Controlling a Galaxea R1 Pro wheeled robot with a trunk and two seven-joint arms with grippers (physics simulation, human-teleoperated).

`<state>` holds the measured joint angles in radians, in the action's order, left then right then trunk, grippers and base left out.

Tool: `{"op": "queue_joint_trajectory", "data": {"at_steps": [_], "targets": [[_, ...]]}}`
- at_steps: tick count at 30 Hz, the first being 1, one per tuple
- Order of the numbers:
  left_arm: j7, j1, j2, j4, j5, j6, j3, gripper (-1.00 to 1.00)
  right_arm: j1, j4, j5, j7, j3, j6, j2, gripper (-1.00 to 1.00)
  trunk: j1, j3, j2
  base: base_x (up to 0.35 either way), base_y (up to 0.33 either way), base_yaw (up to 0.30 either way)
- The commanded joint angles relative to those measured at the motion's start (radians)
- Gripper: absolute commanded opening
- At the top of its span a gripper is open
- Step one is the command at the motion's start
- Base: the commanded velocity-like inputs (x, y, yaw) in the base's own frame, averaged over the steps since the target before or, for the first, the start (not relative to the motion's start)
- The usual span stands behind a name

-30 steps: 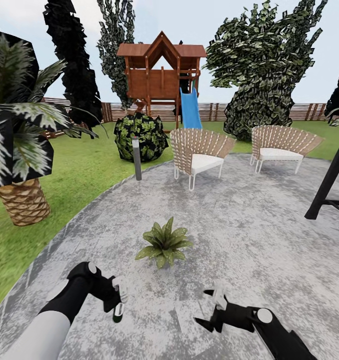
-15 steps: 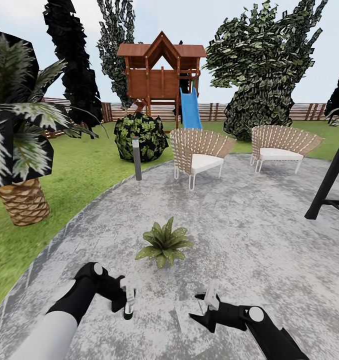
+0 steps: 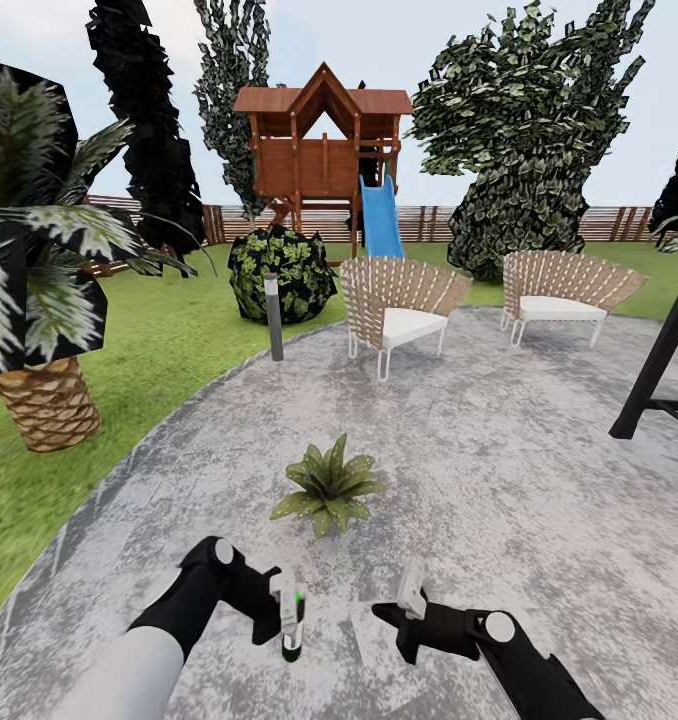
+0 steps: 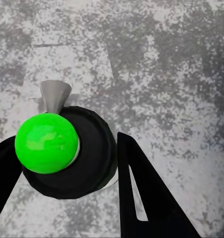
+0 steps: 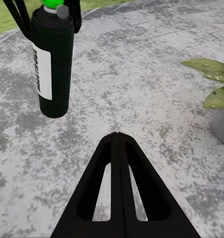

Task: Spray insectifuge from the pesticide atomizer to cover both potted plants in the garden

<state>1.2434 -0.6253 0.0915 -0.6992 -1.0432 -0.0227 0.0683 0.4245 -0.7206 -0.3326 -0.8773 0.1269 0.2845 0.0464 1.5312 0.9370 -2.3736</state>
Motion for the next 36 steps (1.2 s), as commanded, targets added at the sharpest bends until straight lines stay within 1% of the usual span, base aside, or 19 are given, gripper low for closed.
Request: {"op": "queue_joint_trajectory", "data": {"at_steps": [1, 5, 6, 13, 19, 23, 28, 29, 32, 36], "targets": [[0.004, -0.001, 0.006, -0.001, -0.008, -0.007, 0.007, -1.00, 0.000, -0.002, -0.008, 0.001, 0.002, 0.005, -0.003, -1.00, 0.000, 0.001, 0.000, 0.000, 0.000, 0.000], [-0.004, -0.001, 0.020, 0.001, -0.013, -0.012, 0.007, -1.00, 0.000, -0.002, -0.008, 0.001, 0.002, 0.005, -0.018, -1.00, 0.000, 0.001, 0.000, 0.000, 0.000, 0.000], [-0.005, -0.001, 0.022, 0.001, -0.014, -0.012, 0.007, -1.00, 0.000, -0.002, -0.008, 0.001, 0.002, 0.005, -0.025, -1.00, 0.000, 0.001, 0.000, 0.000, 0.000, 0.000], [-0.005, -0.001, 0.022, 0.001, -0.019, -0.013, 0.005, -1.00, 0.000, -0.034, -0.009, -0.018, 0.002, 0.004, -0.053, -1.00, 0.000, 0.001, 0.000, 0.000, 0.000, 0.000], [-0.005, -0.001, 0.021, 0.001, -0.020, -0.011, -0.040, -1.00, 0.000, -0.035, -0.010, -0.022, 0.002, 0.004, -0.076, -1.00, 0.000, 0.001, 0.000, 0.000, 0.000, 0.000], [-0.005, -0.001, 0.023, 0.001, -0.011, -0.012, -0.046, -1.00, 0.000, -0.035, -0.010, -0.023, 0.002, 0.004, -0.082, -1.00, 0.000, 0.001, 0.000, 0.000, 0.000, 0.000], [-0.007, -0.001, 0.024, 0.001, -0.009, -0.013, -0.047, -1.00, 0.000, -0.035, -0.010, -0.023, 0.003, 0.004, -0.093, -1.00, 0.000, 0.001, 0.000, 0.000, 0.000, 0.000], [-0.006, -0.001, 0.024, 0.001, -0.008, -0.013, -0.047, -1.00, 0.000, -0.035, -0.010, -0.023, 0.010, 0.004, -0.095, -1.00, 0.000, 0.001, 0.000, 0.000, 0.000, 0.000], [-0.006, -0.001, 0.024, 0.009, -0.008, -0.014, -0.048, -1.00, 0.000, -0.035, -0.011, -0.022, 0.054, 0.004, -0.095, -1.00, 0.000, 0.001, 0.000, 0.000, 0.000, 0.000], [-0.005, -0.001, 0.023, 0.022, -0.008, -0.026, -0.048, -1.00, 0.000, -0.035, -0.011, -0.022, 0.065, 0.004, -0.095, -1.00, 0.000, 0.001, 0.000, 0.000, 0.000, 0.000]]}}
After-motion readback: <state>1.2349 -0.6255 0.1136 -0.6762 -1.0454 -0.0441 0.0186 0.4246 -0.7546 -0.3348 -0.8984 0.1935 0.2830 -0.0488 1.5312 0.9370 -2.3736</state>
